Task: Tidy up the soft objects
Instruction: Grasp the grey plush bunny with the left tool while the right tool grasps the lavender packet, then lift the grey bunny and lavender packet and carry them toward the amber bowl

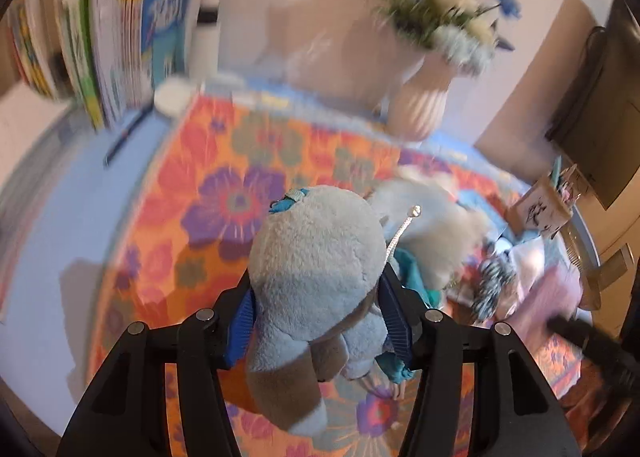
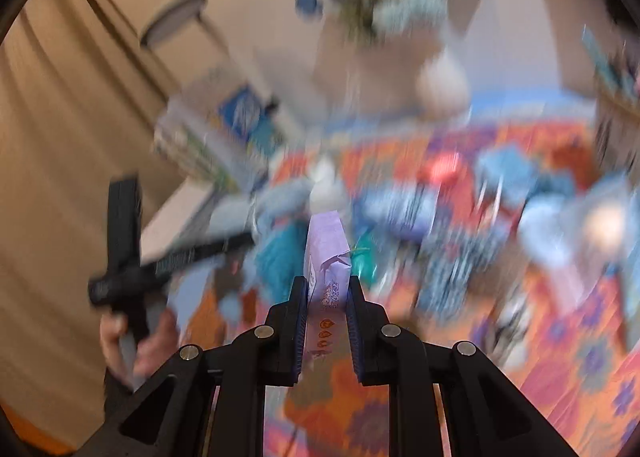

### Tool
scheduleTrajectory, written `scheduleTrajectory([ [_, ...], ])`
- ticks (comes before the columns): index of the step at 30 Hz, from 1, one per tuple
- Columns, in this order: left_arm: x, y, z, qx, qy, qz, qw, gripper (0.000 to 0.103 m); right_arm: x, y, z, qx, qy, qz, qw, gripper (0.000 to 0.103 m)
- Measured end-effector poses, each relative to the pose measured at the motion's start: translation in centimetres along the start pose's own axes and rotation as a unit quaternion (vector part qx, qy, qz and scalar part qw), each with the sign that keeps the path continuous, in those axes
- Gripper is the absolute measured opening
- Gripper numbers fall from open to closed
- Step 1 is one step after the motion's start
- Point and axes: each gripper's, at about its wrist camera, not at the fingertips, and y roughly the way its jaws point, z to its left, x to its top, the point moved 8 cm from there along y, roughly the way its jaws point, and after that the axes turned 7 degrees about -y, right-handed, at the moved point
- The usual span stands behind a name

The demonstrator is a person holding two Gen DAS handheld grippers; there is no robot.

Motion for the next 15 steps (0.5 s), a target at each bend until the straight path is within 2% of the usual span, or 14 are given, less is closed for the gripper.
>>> scheduleTrajectory([
  [1, -0.3, 0.0, 0.7, -0.003, -0.012, 0.002, 0.9999, 0.058, -0.9, 0.6, -0.1, 0.001, 0.001, 0.018, 1.000, 0.018],
  [4, -1.1, -0.9, 2.3, -0.028, -0.035, -0.014, 0.9989, 0.082, -2.9, 2.3, -0.7, -0.008, -0.004, 0.060, 0.998, 0.018],
  [5, -1.3, -1.4, 3.0, -0.035, -0.046, -0.023, 0.9981, 0.085, -3.3, 2.7, -1.0, -0.009, -0.002, 0.068, 0.998, 0.018],
  [8, -2.1, -2.1, 4.5, -0.042, -0.066, -0.038, 0.9962, 0.085, -3.9, 3.9, -2.2, -0.006, 0.018, 0.083, 0.996, 0.018],
  [10, -2.6, -2.3, 5.5, -0.043, -0.073, -0.035, 0.9957, 0.085, -3.9, 4.4, -2.6, -0.002, 0.028, 0.082, 0.996, 0.018],
  [15, -4.1, -0.7, 6.2, -0.019, -0.063, -0.017, 0.9977, 0.085, -4.3, 5.2, -3.5, -0.008, 0.037, 0.091, 0.995, 0.019],
])
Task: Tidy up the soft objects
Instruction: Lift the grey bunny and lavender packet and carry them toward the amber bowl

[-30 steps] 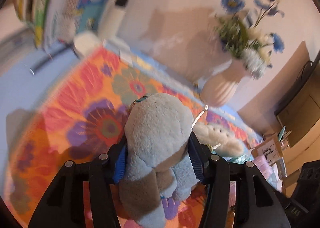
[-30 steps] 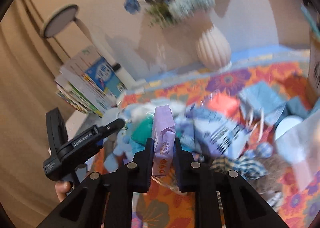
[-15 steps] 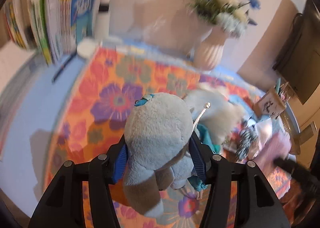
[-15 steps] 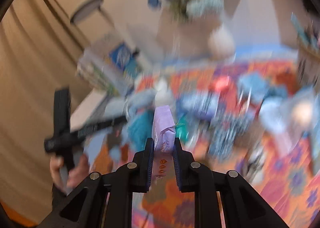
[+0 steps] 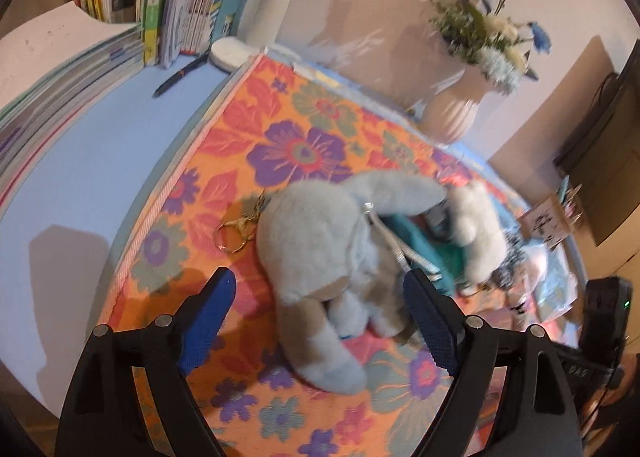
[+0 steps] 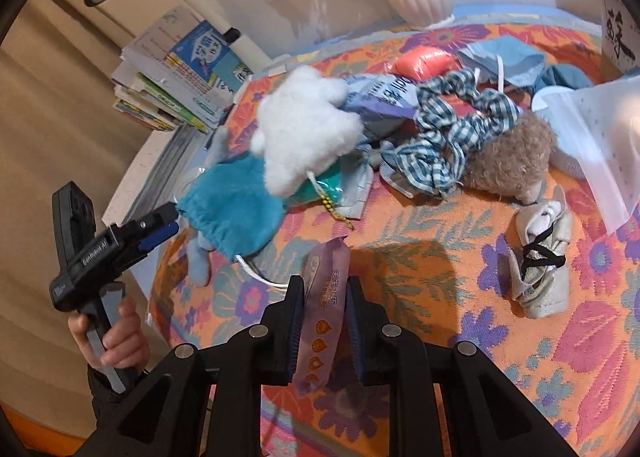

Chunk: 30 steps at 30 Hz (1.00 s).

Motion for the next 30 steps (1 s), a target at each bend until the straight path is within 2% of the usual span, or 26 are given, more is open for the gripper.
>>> scheduleTrajectory([
  [5, -0.9, 0.6, 1.5, -0.015, -0.022, 0.004, 0.9996, 0.085, 0.0, 0.1, -1.0, -0.001, 0.010, 0.004, 1.000, 0.023],
  [6, -0.9, 0.7, 1.9, 0.001, -0.025, 0.003, 0.9997, 0.085, 0.0, 0.1, -1.4, -0.003, 0.014, 0.005, 1.000, 0.027],
  [7, -0.7, 0.9, 2.1, 0.039, -0.015, -0.001, 0.9991, 0.085, 0.1, 0.4, -1.5, -0.006, 0.017, 0.008, 1.000, 0.028],
  [8, -0.6, 1.1, 1.8, 0.054, -0.003, -0.004, 0.9985, 0.085, 0.1, 0.6, -1.7, -0.004, 0.022, 0.010, 1.000, 0.031],
  [9, -0.5, 1.2, 1.4, 0.057, 0.009, -0.006, 0.9983, 0.085, 0.1, 0.7, -1.7, 0.008, 0.027, 0.009, 1.000, 0.034],
  [10, -0.3, 1.4, 0.1, 0.043, 0.019, -0.010, 0.9988, 0.085, 0.2, 0.6, -1.6, 0.012, 0.027, 0.007, 1.000, 0.035],
  [12, 0.3, 1.6, -0.9, 0.031, 0.014, -0.022, 0.9992, 0.085, 0.1, 0.5, -1.1, 0.014, 0.022, 0.009, 1.000, 0.044],
  [13, 0.8, 2.1, -1.1, 0.039, 0.005, -0.025, 0.9989, 0.085, 0.0, 0.3, -0.9, 0.017, 0.020, 0.010, 1.000, 0.049],
  [14, 1.3, 2.8, -1.4, 0.051, -0.001, -0.026, 0.9984, 0.085, -0.1, 0.2, -0.7, 0.019, 0.021, 0.009, 1.000, 0.059],
  [15, 1.7, 3.6, -1.8, 0.060, -0.001, -0.026, 0.9979, 0.085, -0.3, 0.1, -0.4, 0.020, 0.023, 0.010, 0.999, 0.064],
  [17, 2.2, 5.2, -2.4, 0.083, 0.001, -0.021, 0.9963, 0.084, -0.6, 0.1, 0.0, 0.008, 0.016, 0.016, 1.000, 0.067],
  [19, 2.1, 6.3, -2.9, 0.103, 0.011, -0.025, 0.9943, 0.081, -1.0, 0.1, 0.7, -0.030, -0.003, 0.025, 0.999, 0.067],
  [20, 2.1, 6.5, -2.9, 0.107, 0.012, -0.030, 0.9937, 0.072, -1.2, 0.1, 0.9, -0.044, -0.009, 0.027, 0.999, 0.069],
  [21, 2.1, 6.4, -2.9, 0.119, 0.016, -0.041, 0.9919, 0.069, -1.5, 0.3, 1.5, -0.070, -0.022, 0.027, 0.997, 0.073],
  [22, 2.1, 6.2, -2.7, 0.122, 0.016, -0.045, 0.9914, 0.061, -1.7, 0.4, 2.0, -0.090, -0.035, 0.026, 0.995, 0.074],
  [25, 1.9, 4.2, -1.2, 0.091, -0.013, -0.052, 0.9944, 0.059, -1.9, 1.0, 2.9, -0.155, -0.075, 0.019, 0.985, 0.074],
  [26, 1.9, 3.2, -0.3, 0.093, -0.021, -0.063, 0.9935, 0.059, -2.1, 1.0, 2.9, -0.168, -0.087, 0.018, 0.982, 0.068],
  [27, 2.0, 2.2, 0.4, 0.098, -0.025, -0.075, 0.9920, 0.059, -2.2, 1.2, 3.2, -0.194, -0.110, 0.017, 0.975, 0.053],
  [28, 2.0, 1.5, 0.9, 0.102, -0.028, -0.082, 0.9910, 0.059, -2.3, 1.2, 3.3, -0.214, -0.125, 0.018, 0.969, 0.047],
  [30, 2.5, -1.2, 2.3, 0.103, -0.042, -0.105, 0.9882, 0.059, -2.4, 1.0, 3.8, -0.222, -0.140, 0.013, 0.965, 0.039],
])
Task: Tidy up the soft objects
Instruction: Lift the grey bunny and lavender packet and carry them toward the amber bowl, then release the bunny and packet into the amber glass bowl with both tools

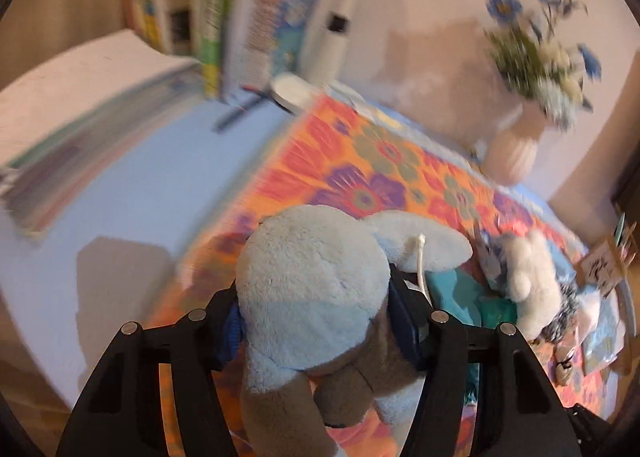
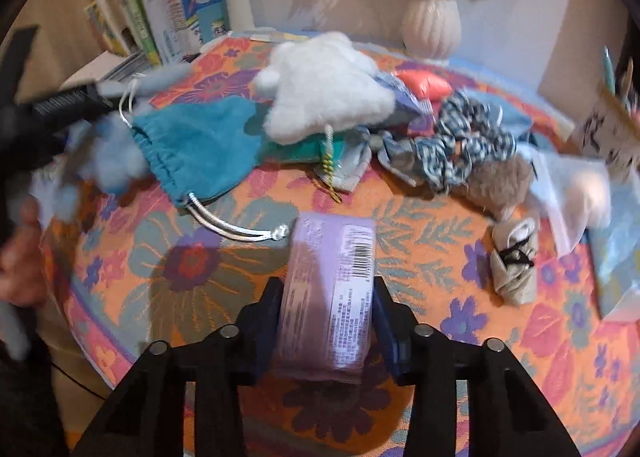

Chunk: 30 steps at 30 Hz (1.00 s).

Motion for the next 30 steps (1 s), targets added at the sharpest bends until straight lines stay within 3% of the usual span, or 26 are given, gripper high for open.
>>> scheduleTrajectory([
  [3, 1.7, -2.8, 1.3, -0.008, -0.022, -0.032, 0.9992, 0.059, 0.5, -1.4, -0.2, 0.022, 0.013, -0.019, 0.999, 0.038],
  [8, 4.1, -8.1, -0.8, -0.047, -0.019, -0.083, 0.9953, 0.059, 2.3, -6.6, -2.5, -0.001, 0.039, -0.099, 0.994, 0.038],
  [13, 3.7, -11.5, -8.0, -0.105, 0.035, -0.096, 0.9891, 0.059, 2.9, -12.4, -7.6, -0.032, 0.090, -0.161, 0.982, 0.038],
  [18, 1.7, -12.1, -19.6, -0.168, 0.114, -0.074, 0.9764, 0.059, 1.6, -17.0, -15.7, -0.076, 0.161, -0.195, 0.965, 0.038],
  [22, -0.4, -12.6, -30.3, -0.214, 0.181, -0.062, 0.9579, 0.059, -1.1, -19.8, -24.2, -0.112, 0.242, -0.210, 0.941, 0.038],
  [26, -3.6, -12.5, -41.0, -0.272, 0.232, -0.030, 0.9334, 0.059, -4.3, -21.4, -31.3, -0.138, 0.312, -0.212, 0.916, 0.038],
  [30, -7.8, -11.1, -48.7, -0.312, 0.269, 0.015, 0.9109, 0.059, -8.2, -21.2, -37.0, -0.152, 0.377, -0.192, 0.893, 0.038],
])
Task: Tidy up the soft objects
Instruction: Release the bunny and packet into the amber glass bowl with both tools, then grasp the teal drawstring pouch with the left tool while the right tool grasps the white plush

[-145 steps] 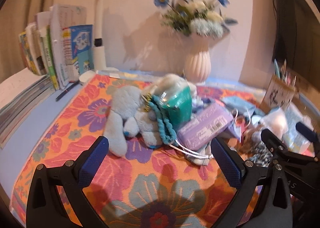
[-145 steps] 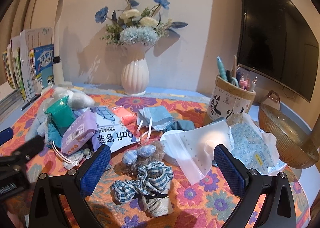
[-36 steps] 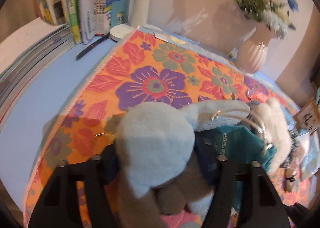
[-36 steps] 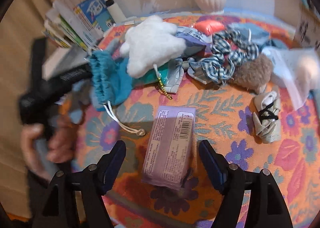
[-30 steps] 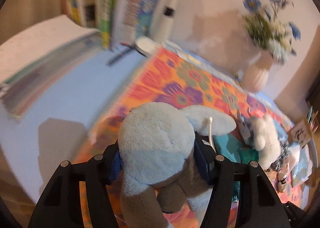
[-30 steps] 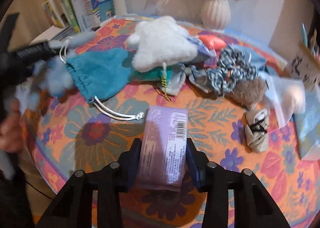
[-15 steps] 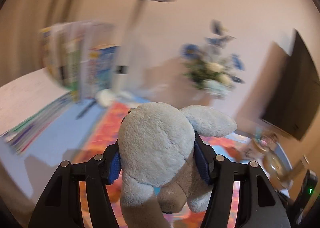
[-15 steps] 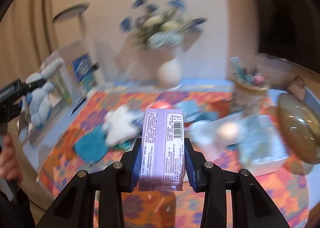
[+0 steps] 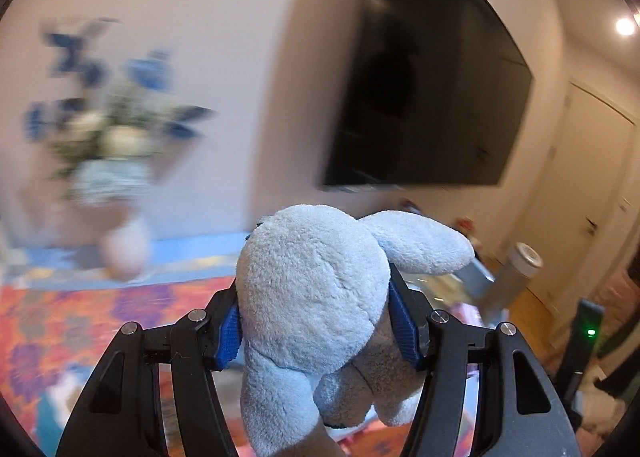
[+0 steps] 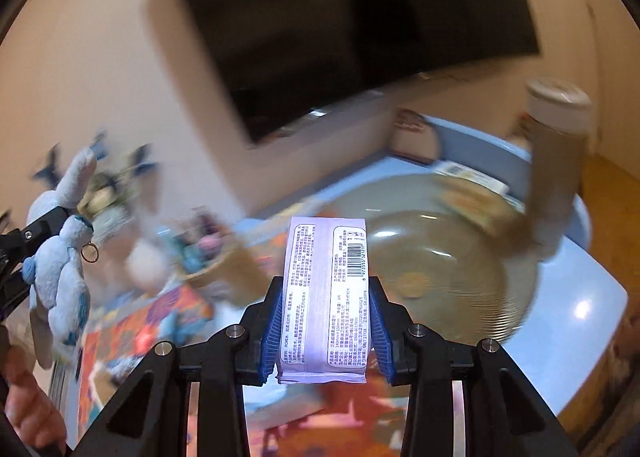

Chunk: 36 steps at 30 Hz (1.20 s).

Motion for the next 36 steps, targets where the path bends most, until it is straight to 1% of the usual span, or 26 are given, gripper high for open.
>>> scheduleTrajectory([
  [2, -0.8, 3.3, -2.9, -0.026, 0.015, 0.029, 0.9991, 0.059, -0.2, 1.0, -2.1, -0.010, 0.015, 0.016, 1.000, 0.038],
  [5, -2.1, 7.1, -5.3, -0.041, 0.026, 0.055, 0.9973, 0.059, -0.9, 2.3, -4.3, -0.016, 0.033, 0.038, 0.999, 0.038],
  [7, -2.8, 9.2, -6.1, -0.045, 0.027, 0.070, 0.9962, 0.059, -1.1, 3.1, -5.5, -0.021, 0.040, 0.047, 0.998, 0.038],
  [10, -3.8, 12.4, -7.0, -0.043, 0.030, 0.086, 0.9949, 0.060, -1.1, 3.8, -6.0, -0.024, 0.044, 0.049, 0.998, 0.039],
  [11, -4.3, 13.5, -7.5, -0.043, 0.036, 0.090, 0.9944, 0.061, -1.2, 4.0, -6.1, -0.025, 0.047, 0.051, 0.997, 0.042],
  [12, -4.8, 14.1, -7.6, -0.044, 0.042, 0.093, 0.9938, 0.063, -1.2, 4.2, -6.2, -0.027, 0.052, 0.055, 0.997, 0.047],
  [13, -5.1, 14.5, -7.8, -0.044, 0.044, 0.096, 0.9935, 0.067, -1.3, 4.3, -6.3, -0.028, 0.052, 0.060, 0.996, 0.049],
  [15, -5.8, 15.0, -7.7, -0.040, 0.042, 0.105, 0.9928, 0.067, -1.5, 4.3, -6.3, -0.037, 0.038, 0.063, 0.997, 0.051],
  [16, -6.0, 14.7, -7.7, -0.048, 0.040, 0.106, 0.9923, 0.070, -1.6, 4.0, -6.3, -0.045, 0.032, 0.062, 0.997, 0.051],
  [17, -5.9, 14.3, -7.5, -0.052, 0.040, 0.105, 0.9922, 0.076, -1.7, 3.6, -6.3, -0.052, 0.028, 0.060, 0.996, 0.054],
  [18, -5.8, 13.7, -7.1, -0.053, 0.039, 0.102, 0.9926, 0.078, -1.8, 2.8, -6.3, -0.056, 0.027, 0.056, 0.997, 0.057],
  [20, -5.1, 12.0, -6.2, -0.051, 0.034, 0.087, 0.9943, 0.079, -1.9, 1.9, -6.2, -0.059, 0.030, 0.050, 0.997, 0.058],
  [22, -4.6, 10.3, -5.4, -0.053, 0.032, 0.082, 0.9947, 0.079, -1.9, 0.8, -5.8, -0.061, 0.026, 0.045, 0.997, 0.058],
  [25, -3.9, 6.7, -4.4, -0.051, 0.032, 0.061, 0.9963, 0.079, -1.6, -1.0, -4.8, -0.077, 0.003, 0.027, 0.997, 0.058],
  [27, -3.6, 3.8, -3.3, -0.053, 0.020, 0.044, 0.9974, 0.079, -1.6, -2.8, -3.0, -0.082, -0.018, 0.010, 0.996, 0.060],
  [28, -3.5, 2.4, -2.8, -0.068, 0.010, 0.042, 0.9968, 0.079, -1.5, -2.9, -2.6, -0.081, -0.024, 0.005, 0.996, 0.062],
  [29, -3.5, 0.4, -2.2, -0.096, -0.007, 0.042, 0.9944, 0.079, -1.6, -3.6, -1.7, -0.079, -0.032, -0.001, 0.996, 0.063],
  [30, -3.4, -0.3, -1.9, -0.106, -0.015, 0.040, 0.9935, 0.079, -1.9, -4.6, -0.6, -0.078, -0.042, -0.008, 0.996, 0.063],
  [31, -3.3, -1.8, -1.3, -0.111, -0.021, 0.031, 0.9931, 0.079, -1.8, -4.6, -0.1, -0.077, -0.047, -0.010, 0.996, 0.064],
  [33, -3.1, -5.1, 0.3, -0.095, -0.019, 0.000, 0.9953, 0.079, -2.3, -5.9, 1.9, -0.068, -0.060, -0.018, 0.996, 0.068],
  [34, -2.9, -6.1, 0.7, -0.090, -0.018, -0.009, 0.9957, 0.079, -2.3, -5.9, 2.4, -0.065, -0.064, -0.020, 0.996, 0.071],
  [35, -2.9, -7.8, 1.7, -0.084, -0.022, -0.023, 0.9959, 0.084, -2.5, -6.1, 3.2, -0.059, -0.069, -0.024, 0.996, 0.076],
  [36, -2.8, -9.3, 2.8, -0.077, -0.030, -0.033, 0.9960, 0.087, -2.7, -6.4, 4.3, -0.054, -0.076, -0.027, 0.995, 0.079],
])
